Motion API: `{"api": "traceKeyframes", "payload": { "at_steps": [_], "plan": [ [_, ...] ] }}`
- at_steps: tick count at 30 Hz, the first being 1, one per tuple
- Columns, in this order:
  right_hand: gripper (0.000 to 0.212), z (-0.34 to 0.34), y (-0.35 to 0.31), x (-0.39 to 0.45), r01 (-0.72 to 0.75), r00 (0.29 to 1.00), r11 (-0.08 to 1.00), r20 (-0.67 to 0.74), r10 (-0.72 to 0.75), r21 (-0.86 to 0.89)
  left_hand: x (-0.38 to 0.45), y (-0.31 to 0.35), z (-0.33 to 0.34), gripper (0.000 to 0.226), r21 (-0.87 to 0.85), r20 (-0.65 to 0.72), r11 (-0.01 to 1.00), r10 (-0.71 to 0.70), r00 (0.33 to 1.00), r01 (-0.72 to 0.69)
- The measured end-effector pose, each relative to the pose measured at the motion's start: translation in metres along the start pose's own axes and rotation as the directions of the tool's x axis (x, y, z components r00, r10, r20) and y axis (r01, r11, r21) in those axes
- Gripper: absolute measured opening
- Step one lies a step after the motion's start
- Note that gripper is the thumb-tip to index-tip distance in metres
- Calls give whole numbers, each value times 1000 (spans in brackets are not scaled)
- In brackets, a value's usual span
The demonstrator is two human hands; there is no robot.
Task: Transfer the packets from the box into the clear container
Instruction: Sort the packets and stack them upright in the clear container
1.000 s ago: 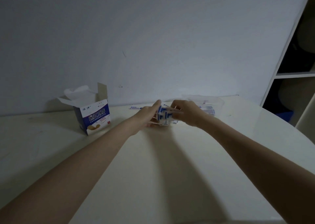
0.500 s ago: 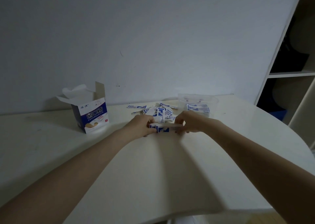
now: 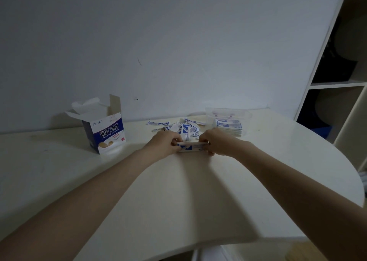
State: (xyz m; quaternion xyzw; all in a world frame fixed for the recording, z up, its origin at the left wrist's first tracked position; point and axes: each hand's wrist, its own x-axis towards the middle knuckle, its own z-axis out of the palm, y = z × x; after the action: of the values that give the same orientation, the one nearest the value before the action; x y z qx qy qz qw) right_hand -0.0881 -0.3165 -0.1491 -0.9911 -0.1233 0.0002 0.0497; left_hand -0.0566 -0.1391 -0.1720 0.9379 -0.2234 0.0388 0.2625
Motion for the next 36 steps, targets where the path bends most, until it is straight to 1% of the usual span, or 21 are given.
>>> {"api": "traceKeyframes", "payload": {
  "at_steps": [3,8,11,14,19,22,24,27,29,30,31,33,34,35,36],
  "plan": [
    [20,3,3,1,2,1000,1000,-24,-1,31,-1,-1,0,18,18,-56,999,-32,998,33],
    [26,1,-4,-2,74,997,997,-31,-73,31,-1,0,-1,12,-15,27,1000,-7,1000,8],
    [24,0,-3,-3,81,996,996,-50,-79,35,0,-1,-4,14,-64,21,997,-35,999,37],
    [23,1,-2,-4,79,995,996,-69,-76,39,0,0,-3,15,-4,-21,999,-47,999,47],
    [20,2,2,-2,87,994,995,-78,-82,57,-4,8,1,21,136,-45,991,18,999,-12],
    [18,3,5,1,81,992,997,-95,-78,21,-3,12,5,23,107,-65,994,19,998,-12],
    [20,4,6,1,76,994,997,-82,-74,22,-2,11,8,22,46,-71,999,5,997,-2],
    [21,3,8,0,41,998,997,-53,-38,60,-2,9,5,20,-121,-49,991,-60,997,54],
    [20,-6,15,1,15,991,984,-134,9,177,5,14,-5,15,-248,-70,963,-125,990,104],
    [18,-13,21,4,4,978,966,-204,50,257,13,18,-11,11,-350,-102,928,-177,979,131],
    [15,-21,28,6,-2,956,941,-274,101,340,20,25,-18,8,-484,-120,863,-230,966,146],
    [12,-38,42,12,-6,894,853,-380,239,523,40,42,-28,16,-711,-111,689,-301,947,136],
    [13,-45,49,16,-8,860,782,-394,323,624,51,50,-31,18,-764,-107,632,-319,942,127],
    [14,-53,56,19,-16,829,699,-381,409,715,64,59,-31,17,-780,-109,613,-332,937,127],
    [16,-59,63,22,-25,800,628,-361,479,778,75,66,-30,16,-758,-119,638,-342,932,138]
  ]
}}
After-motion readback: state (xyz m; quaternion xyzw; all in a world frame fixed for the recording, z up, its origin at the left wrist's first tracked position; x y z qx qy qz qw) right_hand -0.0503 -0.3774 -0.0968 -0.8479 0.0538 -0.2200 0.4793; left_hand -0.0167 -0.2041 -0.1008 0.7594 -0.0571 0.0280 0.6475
